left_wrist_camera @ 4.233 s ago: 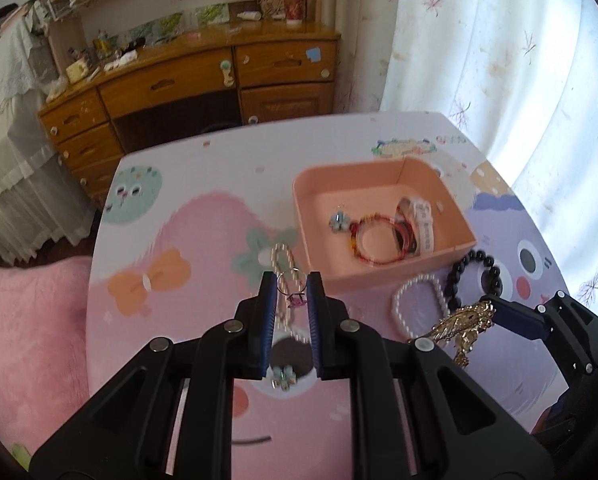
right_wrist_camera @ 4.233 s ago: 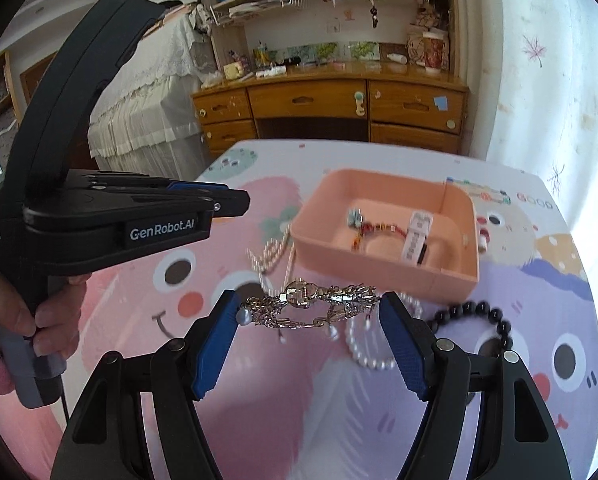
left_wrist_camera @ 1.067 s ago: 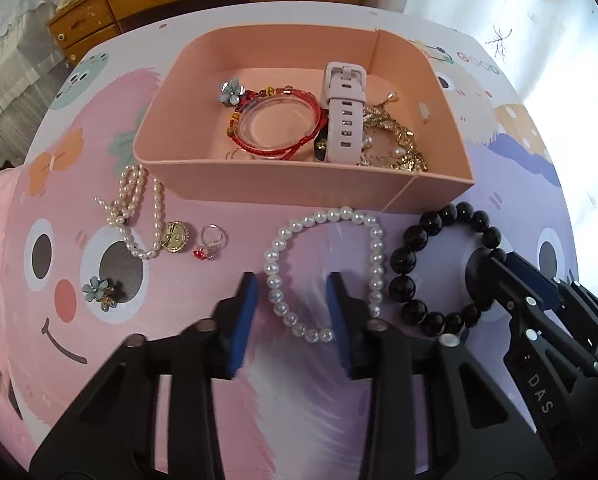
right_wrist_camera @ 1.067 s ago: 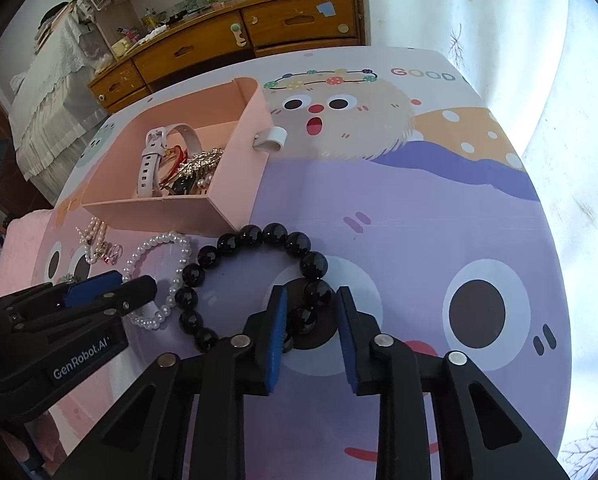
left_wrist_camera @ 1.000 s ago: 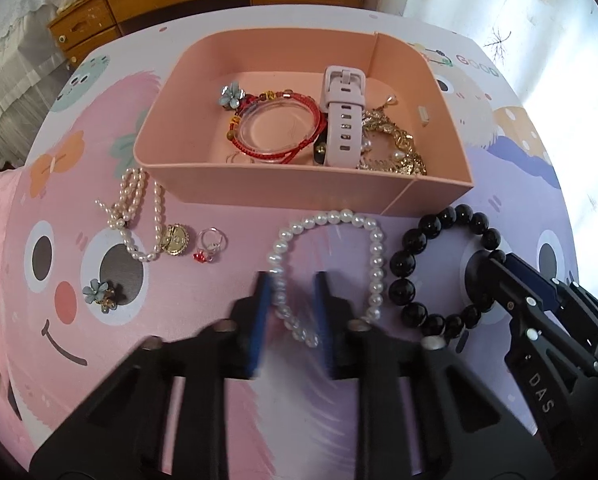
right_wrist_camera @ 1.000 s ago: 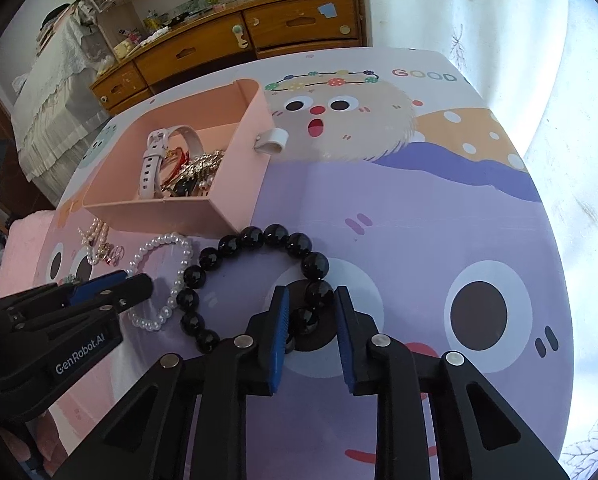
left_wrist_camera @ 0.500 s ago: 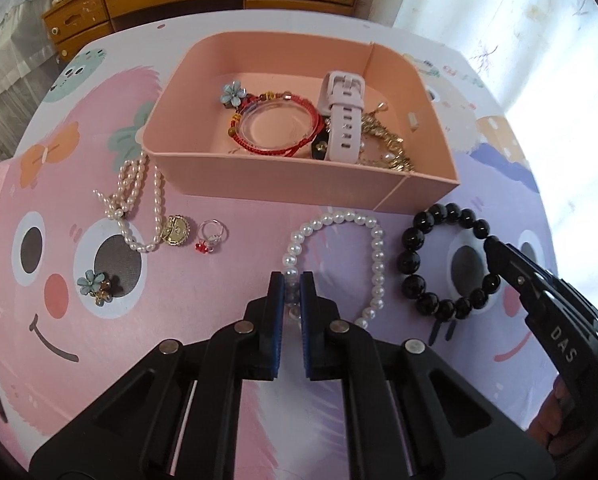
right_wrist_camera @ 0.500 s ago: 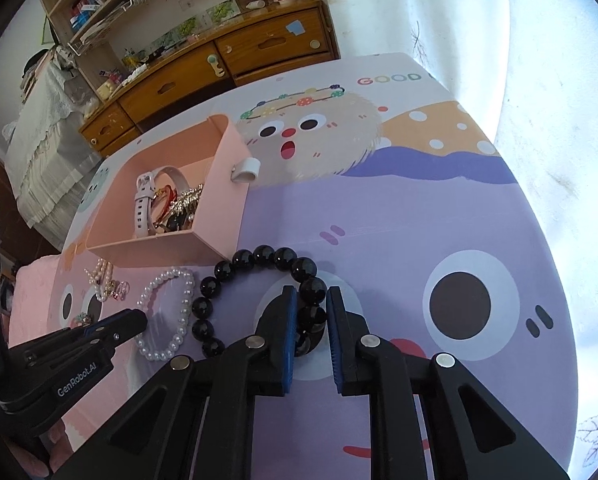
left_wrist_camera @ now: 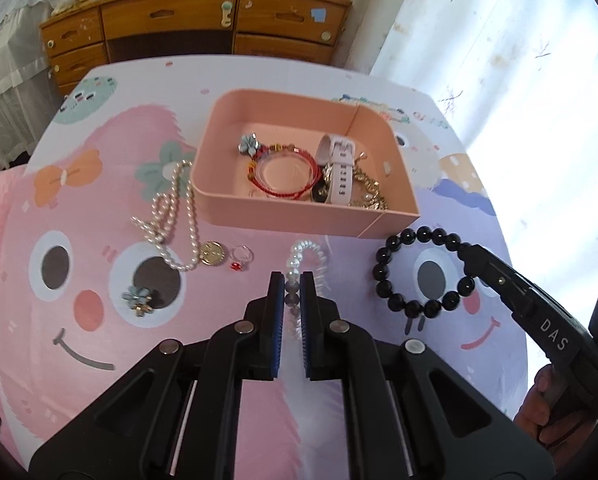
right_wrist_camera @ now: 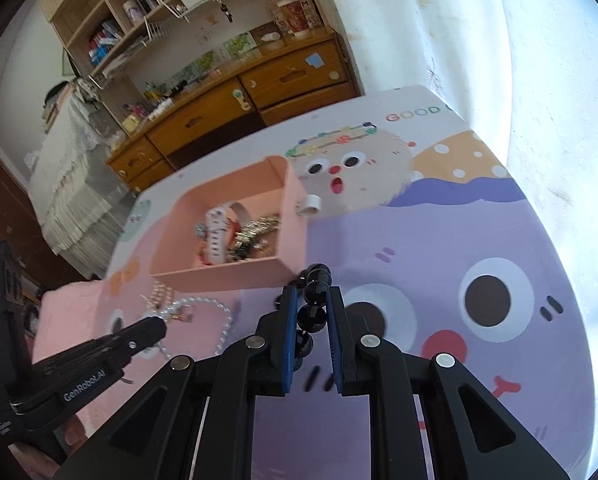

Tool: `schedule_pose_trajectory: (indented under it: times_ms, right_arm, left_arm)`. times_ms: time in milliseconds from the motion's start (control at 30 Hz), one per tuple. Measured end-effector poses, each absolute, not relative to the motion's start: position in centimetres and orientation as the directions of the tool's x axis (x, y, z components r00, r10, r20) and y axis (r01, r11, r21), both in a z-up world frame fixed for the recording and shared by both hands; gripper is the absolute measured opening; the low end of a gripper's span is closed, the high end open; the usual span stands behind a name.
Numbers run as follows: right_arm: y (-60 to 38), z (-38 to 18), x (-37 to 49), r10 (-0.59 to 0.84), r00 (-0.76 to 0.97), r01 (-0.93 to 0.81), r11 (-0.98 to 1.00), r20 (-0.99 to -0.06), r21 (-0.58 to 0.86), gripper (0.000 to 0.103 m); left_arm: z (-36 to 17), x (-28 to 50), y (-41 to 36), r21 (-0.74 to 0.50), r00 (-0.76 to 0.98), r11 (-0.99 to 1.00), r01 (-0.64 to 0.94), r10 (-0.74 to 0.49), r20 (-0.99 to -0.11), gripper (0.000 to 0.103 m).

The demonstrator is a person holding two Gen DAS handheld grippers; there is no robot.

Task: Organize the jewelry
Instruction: 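Lift both bracelets and carry them over the pink tray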

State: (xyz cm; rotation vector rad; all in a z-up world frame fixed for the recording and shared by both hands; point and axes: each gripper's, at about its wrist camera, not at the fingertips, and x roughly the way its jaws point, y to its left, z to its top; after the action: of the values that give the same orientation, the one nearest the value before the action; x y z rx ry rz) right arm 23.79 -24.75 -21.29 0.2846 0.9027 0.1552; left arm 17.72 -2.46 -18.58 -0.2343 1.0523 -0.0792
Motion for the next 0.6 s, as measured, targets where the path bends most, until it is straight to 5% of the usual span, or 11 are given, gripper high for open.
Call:
schedule_pose_trajectory:
  times_ms: [600]
  right_arm:
    - [-19.1,-13.3,22.4,0.359,0.691,-0.135,0.916,-0.627,0.377,0.014]
  left_arm:
    - [-11.6,18.1,1.7,-0.181,0.588,0.983,0.030,-0.164,-0.792,0.005]
